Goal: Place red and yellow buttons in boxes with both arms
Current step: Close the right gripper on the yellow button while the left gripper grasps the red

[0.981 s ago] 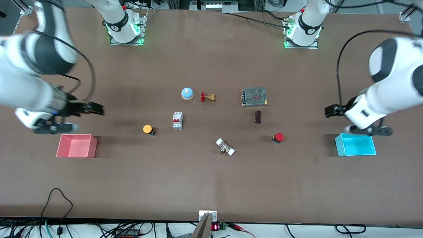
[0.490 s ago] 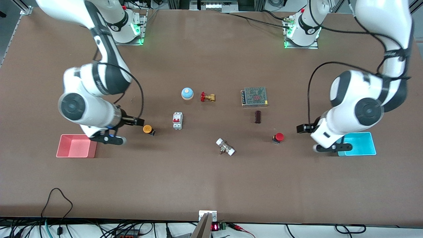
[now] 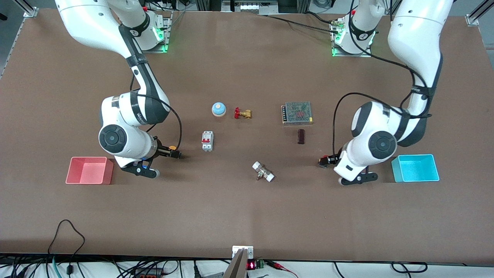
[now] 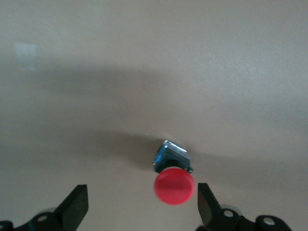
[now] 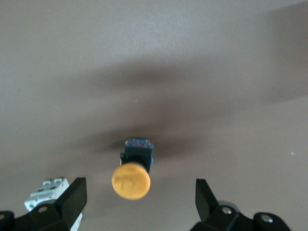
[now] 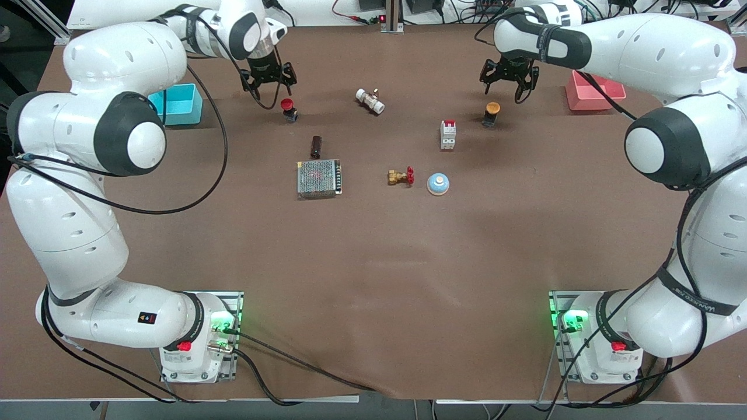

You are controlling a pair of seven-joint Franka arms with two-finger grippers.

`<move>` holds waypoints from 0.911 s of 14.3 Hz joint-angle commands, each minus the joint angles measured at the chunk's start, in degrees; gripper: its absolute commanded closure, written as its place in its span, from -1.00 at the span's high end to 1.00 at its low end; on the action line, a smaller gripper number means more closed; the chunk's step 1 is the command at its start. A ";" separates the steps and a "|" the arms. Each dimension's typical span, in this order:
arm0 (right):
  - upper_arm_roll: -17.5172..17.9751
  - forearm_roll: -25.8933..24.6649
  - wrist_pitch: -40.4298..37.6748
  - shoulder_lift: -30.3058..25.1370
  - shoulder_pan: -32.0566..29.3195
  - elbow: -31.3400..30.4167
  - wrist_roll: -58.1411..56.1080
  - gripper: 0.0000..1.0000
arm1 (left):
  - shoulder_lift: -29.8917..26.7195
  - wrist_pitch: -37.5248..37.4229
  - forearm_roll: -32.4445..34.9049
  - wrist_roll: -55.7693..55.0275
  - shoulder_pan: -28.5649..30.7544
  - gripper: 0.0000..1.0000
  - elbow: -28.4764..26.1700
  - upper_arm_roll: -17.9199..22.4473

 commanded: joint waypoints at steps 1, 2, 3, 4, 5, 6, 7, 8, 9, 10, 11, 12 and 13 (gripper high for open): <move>-0.10 0.97 1.34 1.57 1.06 0.92 1.82 1.00 | 0.55 1.56 -0.22 -3.03 -1.30 1.00 0.10 0.20; -0.10 0.97 1.52 1.92 1.23 0.84 1.82 1.00 | 0.64 2.35 -0.22 -3.56 -1.39 1.00 -0.43 0.11; -0.10 0.88 1.78 2.19 1.50 0.84 1.91 1.00 | 0.64 3.66 -0.22 -4.09 -2.00 1.00 -1.66 0.19; -0.10 0.88 2.48 2.63 1.76 0.84 1.91 1.00 | 0.64 5.24 -0.22 -4.36 -2.44 1.00 -2.80 0.20; -0.10 0.88 2.92 2.98 1.94 0.75 1.91 1.00 | 0.64 6.22 -0.22 -4.36 -2.53 1.00 -3.68 0.20; -0.10 0.88 3.01 3.59 2.11 0.75 2.69 1.00 | 0.64 6.31 -0.14 -4.27 -2.53 0.94 -3.86 0.20; -0.10 0.88 3.01 3.77 2.20 0.75 3.83 1.00 | 0.64 6.31 -0.14 -4.27 -2.62 0.74 -4.13 0.20; -0.10 0.88 3.01 3.95 2.29 0.57 3.93 1.00 | 0.64 6.31 -0.05 -4.27 -2.62 0.51 -4.13 0.20; -0.19 0.88 3.01 4.04 2.29 0.48 4.02 1.00 | 0.55 6.31 -0.14 -4.27 -2.62 0.28 -4.13 0.20; -0.19 0.88 3.01 4.30 2.29 0.31 4.19 1.00 | 0.55 6.23 -0.14 -4.27 -2.62 0.12 -4.13 0.20; -0.19 0.88 2.66 4.56 2.29 0.22 4.19 1.00 | 0.55 6.23 -0.14 -4.27 -2.62 0.01 -4.13 0.20; -0.19 0.88 2.49 4.57 2.29 0.05 4.19 1.00 | 0.64 6.23 -0.14 -4.27 -2.62 -0.06 -4.13 0.20; -0.19 0.88 2.48 4.65 2.29 -0.30 4.19 1.00 | 0.55 6.23 -0.05 -4.19 -2.44 -0.16 -4.04 0.28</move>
